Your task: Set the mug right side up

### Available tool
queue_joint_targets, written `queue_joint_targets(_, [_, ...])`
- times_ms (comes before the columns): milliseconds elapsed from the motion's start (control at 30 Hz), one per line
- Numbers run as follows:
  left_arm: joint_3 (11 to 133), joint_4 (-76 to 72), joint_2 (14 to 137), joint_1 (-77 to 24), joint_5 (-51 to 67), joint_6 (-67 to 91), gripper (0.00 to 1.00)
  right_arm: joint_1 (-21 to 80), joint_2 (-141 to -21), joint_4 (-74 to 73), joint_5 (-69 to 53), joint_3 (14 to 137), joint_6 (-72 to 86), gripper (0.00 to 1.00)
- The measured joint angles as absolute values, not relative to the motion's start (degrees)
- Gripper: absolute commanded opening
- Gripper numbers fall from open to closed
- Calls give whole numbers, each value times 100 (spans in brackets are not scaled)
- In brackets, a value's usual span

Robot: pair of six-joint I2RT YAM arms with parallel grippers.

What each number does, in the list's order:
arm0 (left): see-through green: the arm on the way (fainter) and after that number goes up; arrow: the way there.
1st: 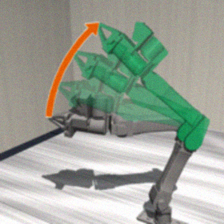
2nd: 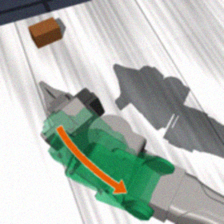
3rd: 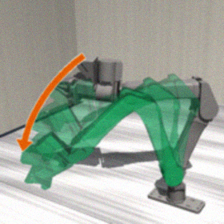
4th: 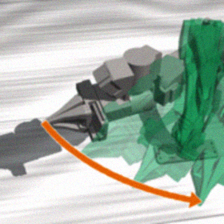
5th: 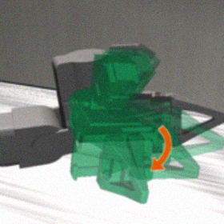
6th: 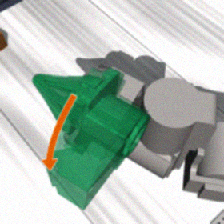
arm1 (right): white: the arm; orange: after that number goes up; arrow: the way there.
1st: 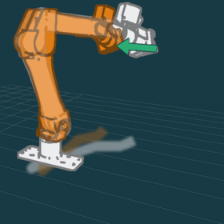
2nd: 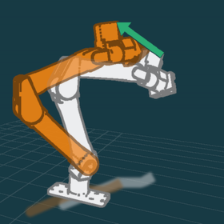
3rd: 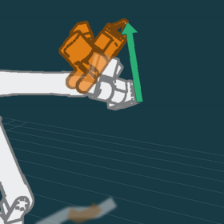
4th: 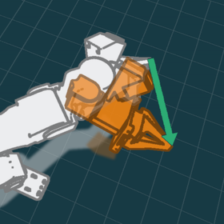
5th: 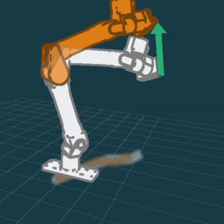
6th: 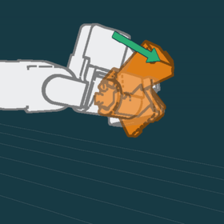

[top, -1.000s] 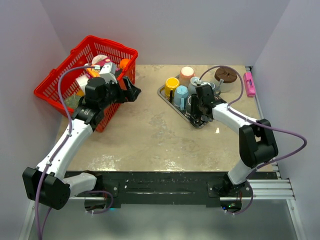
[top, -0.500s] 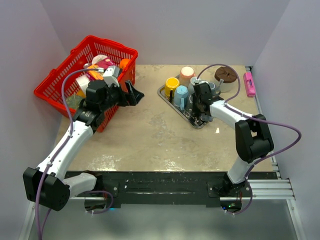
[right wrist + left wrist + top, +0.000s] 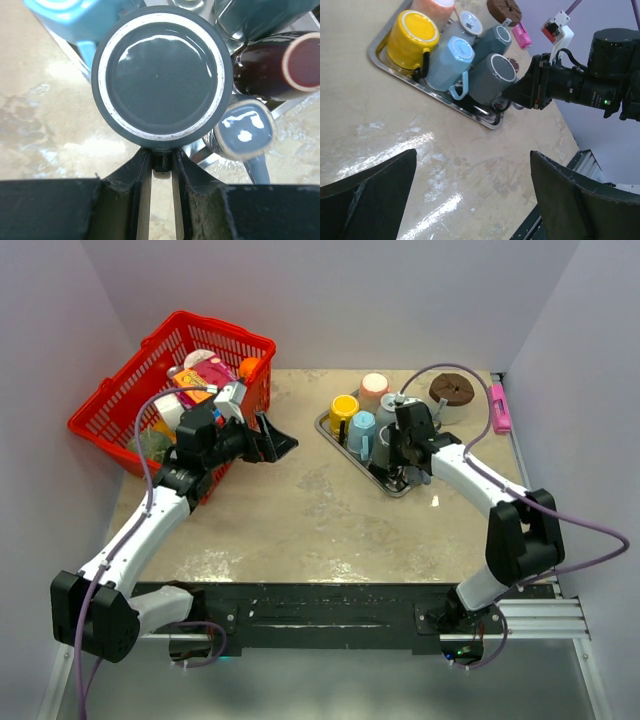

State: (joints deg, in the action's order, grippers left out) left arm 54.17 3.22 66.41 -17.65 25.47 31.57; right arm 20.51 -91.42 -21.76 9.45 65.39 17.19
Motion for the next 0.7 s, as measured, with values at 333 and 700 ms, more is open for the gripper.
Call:
queue_joint_targets(333, [4807,-740,6775,-1999,3369,3997,99,2051,-8202,-2569,646,6530,2005,0])
queue_joint_targets(700, [4423,-1809,6871,-2471,3728,4753,99,2049,-6930,-2316,-458,6208,2709,0])
